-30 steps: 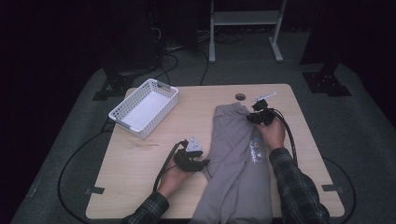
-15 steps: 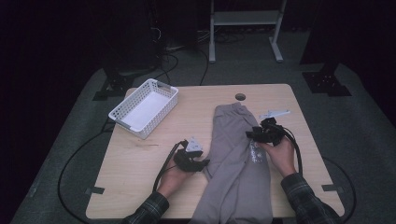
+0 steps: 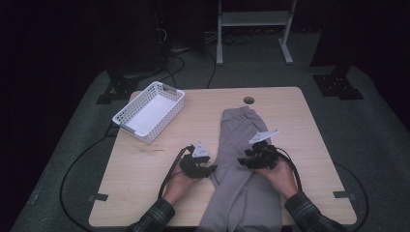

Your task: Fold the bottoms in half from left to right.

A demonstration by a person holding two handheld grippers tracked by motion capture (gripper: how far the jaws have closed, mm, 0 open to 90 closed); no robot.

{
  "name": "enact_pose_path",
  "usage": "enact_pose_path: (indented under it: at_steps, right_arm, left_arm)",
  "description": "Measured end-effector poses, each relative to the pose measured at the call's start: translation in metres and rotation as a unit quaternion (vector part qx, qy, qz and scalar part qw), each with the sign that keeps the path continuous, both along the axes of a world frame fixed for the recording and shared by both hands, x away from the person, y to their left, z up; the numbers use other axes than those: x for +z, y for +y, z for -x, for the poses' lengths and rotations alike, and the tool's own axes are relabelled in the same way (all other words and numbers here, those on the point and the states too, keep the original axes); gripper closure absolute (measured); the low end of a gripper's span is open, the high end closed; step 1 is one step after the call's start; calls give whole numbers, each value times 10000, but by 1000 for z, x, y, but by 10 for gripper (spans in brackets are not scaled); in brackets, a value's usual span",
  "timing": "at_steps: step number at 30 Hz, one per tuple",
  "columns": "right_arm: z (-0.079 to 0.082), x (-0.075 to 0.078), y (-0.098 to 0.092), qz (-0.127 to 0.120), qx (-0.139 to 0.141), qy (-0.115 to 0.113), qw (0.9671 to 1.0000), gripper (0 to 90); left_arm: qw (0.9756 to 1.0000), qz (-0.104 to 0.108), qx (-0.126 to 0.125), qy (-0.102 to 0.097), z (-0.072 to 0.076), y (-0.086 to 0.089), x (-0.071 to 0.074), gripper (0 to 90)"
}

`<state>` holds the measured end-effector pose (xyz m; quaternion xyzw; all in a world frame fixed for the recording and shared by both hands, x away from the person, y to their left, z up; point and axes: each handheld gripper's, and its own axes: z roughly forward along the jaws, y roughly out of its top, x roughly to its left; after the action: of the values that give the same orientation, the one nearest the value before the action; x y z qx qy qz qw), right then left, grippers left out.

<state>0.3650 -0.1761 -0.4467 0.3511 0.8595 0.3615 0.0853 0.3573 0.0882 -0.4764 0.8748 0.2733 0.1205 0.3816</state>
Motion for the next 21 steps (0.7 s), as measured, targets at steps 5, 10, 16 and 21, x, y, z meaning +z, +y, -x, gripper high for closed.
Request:
enact_pose_path:
  at_steps: [5, 10, 16, 21]
  right_arm:
    - [10, -3, 13, -16, 281, 79, 9996, 482]
    - [15, -8, 28, 112, 508, 140, 9985, 518]
    - [20, -17, 36, 507, 557, -41, 9972, 817]
    - [23, -15, 36, 581, 598, -130, 9964, 881]
  left_arm:
    - [10000, 8, 5, 2, 0, 0, 0, 520]
    - [10000, 9, 7, 4, 0, 0, 0, 520]
    - [10000, -4, 3, 12, 0, 0, 0, 521]
    - [10000, -4, 6, 10, 0, 0, 0, 522]
